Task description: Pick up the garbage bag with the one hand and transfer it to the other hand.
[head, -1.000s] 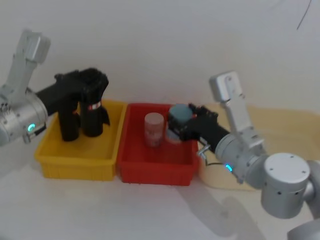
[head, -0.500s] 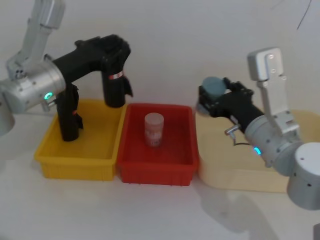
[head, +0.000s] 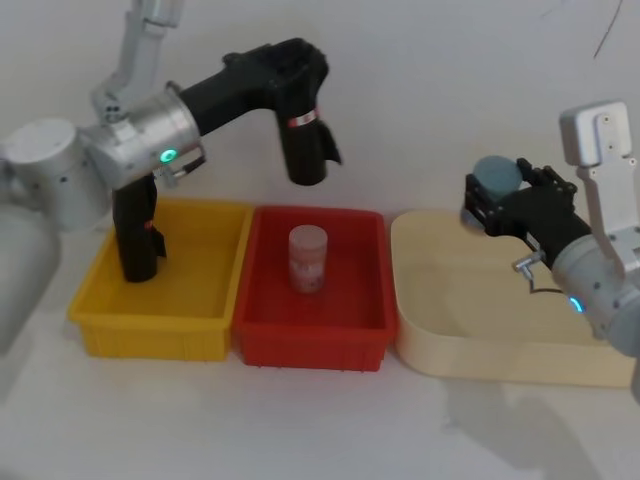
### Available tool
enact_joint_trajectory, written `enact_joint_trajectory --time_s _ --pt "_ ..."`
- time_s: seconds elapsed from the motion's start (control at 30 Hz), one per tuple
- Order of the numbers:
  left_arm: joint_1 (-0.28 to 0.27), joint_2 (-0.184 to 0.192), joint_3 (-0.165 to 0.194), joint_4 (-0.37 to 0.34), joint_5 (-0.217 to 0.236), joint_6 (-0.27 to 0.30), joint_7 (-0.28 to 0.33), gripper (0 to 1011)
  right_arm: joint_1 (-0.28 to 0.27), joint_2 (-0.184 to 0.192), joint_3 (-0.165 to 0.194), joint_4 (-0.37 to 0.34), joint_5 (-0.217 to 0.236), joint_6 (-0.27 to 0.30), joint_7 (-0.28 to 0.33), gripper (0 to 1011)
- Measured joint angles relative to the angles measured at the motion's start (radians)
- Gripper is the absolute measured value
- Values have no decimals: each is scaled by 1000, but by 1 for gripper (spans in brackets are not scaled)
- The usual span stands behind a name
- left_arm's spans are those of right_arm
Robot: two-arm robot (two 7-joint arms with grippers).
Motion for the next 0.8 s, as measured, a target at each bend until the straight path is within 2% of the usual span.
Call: enact_joint_trajectory --time_s 0.03,0.1,0.13,0.17,0.2,0.43,0.8 --pt "-16 -13 2 32 -4 -9 -14 381 -2 4 3 -1 0 0 4 666" --pt "-92 -71 19 190 -30 -55 -80 381 -9 15 11 -9 2 0 15 666" --pt "-92 -71 19 190 -30 -55 -80 381 -12 18 14 -11 4 0 20 666" --pt "-107 -83 23 224 -38 -67 -96 381 -14 22 16 -14 5 0 23 666" --pt "-143 -110 34 298 -54 -90 -127 381 -20 29 20 -19 11 -1 34 666" --pt "-255 -191 65 530 -103 -161 -227 381 -47 61 42 -49 39 -11 77 666" --pt "-333 -249 88 694 -137 -209 -294 381 -61 92 54 -49 57 -18 104 666"
